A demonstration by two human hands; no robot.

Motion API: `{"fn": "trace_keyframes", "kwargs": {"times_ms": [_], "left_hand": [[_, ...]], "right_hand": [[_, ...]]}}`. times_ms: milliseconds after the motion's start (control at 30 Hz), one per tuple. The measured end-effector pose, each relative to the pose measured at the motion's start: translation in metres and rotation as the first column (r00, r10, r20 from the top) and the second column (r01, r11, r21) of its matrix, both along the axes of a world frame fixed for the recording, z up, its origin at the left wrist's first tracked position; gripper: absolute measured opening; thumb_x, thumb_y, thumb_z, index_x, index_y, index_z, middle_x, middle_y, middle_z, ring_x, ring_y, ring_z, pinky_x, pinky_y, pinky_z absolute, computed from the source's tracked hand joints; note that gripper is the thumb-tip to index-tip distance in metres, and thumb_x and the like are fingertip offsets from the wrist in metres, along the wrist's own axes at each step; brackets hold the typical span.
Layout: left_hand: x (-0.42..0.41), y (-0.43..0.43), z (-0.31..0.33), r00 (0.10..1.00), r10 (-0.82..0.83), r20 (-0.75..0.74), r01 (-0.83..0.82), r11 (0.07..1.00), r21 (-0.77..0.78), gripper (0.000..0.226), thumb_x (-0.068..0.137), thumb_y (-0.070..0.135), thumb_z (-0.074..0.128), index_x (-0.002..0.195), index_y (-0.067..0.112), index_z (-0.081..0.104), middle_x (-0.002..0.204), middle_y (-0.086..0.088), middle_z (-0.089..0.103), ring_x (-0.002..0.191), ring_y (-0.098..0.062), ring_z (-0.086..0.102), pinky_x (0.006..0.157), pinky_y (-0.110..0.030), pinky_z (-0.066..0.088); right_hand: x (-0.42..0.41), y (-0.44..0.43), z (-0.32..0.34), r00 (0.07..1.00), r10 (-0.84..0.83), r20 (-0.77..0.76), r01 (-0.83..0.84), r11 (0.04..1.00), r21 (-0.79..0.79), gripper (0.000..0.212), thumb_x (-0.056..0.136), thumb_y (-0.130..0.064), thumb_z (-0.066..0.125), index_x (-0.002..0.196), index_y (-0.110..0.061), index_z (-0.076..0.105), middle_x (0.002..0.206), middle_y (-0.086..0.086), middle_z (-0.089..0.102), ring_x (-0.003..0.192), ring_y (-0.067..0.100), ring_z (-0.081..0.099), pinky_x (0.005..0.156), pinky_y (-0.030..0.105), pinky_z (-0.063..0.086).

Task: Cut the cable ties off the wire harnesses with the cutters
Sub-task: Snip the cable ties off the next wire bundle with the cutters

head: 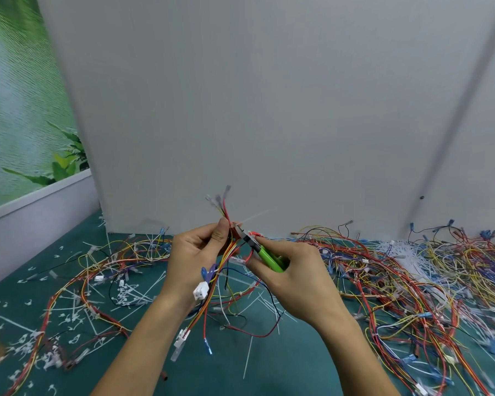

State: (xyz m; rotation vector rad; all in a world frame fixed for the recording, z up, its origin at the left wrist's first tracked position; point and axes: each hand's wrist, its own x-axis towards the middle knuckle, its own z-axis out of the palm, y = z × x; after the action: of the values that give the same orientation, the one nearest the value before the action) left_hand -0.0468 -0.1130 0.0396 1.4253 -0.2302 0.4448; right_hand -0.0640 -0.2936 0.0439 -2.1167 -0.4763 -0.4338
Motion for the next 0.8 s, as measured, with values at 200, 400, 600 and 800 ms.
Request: {"fn": "trace_keyframes", "kwargs": {"times_ms": [200,400,600,800], "left_hand": [[0.005,0.005,-0.001,0.997,-0.069,-0.025,0.068,0.997,-0.044,0.015,0.086,0.029,0.070,0.087,0.020,0.082,0.088,-0.008,0.079,0.077,-0.013,0.075,0.068,-0.016,0.055],[0.007,0.004,-0.004,0.999,-0.035,-0.014,0.035,0.999,-0.002,0.020,0.084,0.027,0.070,0.092,0.011,0.077,0.087,-0.004,0.079,0.079,-0.010,0.073,0.072,-0.016,0.055],[0.006,-0.002,-0.008,0.997,-0.046,-0.058,0.048,0.998,0.038,0.024,0.085,0.029,0.068,0.093,0.007,0.075,0.089,-0.011,0.077,0.083,-0.018,0.070,0.080,-0.032,0.057],[0.006,0.001,-0.008,0.995,-0.009,-0.095,0.014,0.999,0.048,0.016,0.093,0.019,0.068,0.096,0.005,0.075,0.093,-0.017,0.076,0.093,-0.037,0.071,0.093,-0.049,0.056]], "right_hand": [[-0.001,0.003,-0.001,0.989,0.063,-0.132,-0.048,0.993,0.111,0.016,0.091,-0.045,0.074,0.102,-0.035,0.080,0.055,-0.005,0.042,0.051,0.010,0.028,0.048,0.016,0.027],[-0.003,0.012,-0.005,0.984,0.041,-0.174,-0.035,0.999,0.034,0.031,0.094,-0.044,0.069,0.080,-0.016,0.069,0.054,-0.005,0.038,0.052,0.012,0.028,0.049,0.023,0.027],[-0.006,0.019,-0.005,0.988,0.019,-0.154,-0.015,0.999,0.029,0.040,0.099,-0.045,0.063,0.073,-0.014,0.061,0.052,-0.004,0.039,0.052,0.012,0.029,0.049,0.027,0.026],[-0.008,0.026,-0.007,0.985,0.009,-0.175,0.000,0.999,0.052,0.048,0.099,-0.047,0.061,0.063,-0.017,0.050,0.051,-0.004,0.037,0.052,0.013,0.028,0.048,0.025,0.025]]}}
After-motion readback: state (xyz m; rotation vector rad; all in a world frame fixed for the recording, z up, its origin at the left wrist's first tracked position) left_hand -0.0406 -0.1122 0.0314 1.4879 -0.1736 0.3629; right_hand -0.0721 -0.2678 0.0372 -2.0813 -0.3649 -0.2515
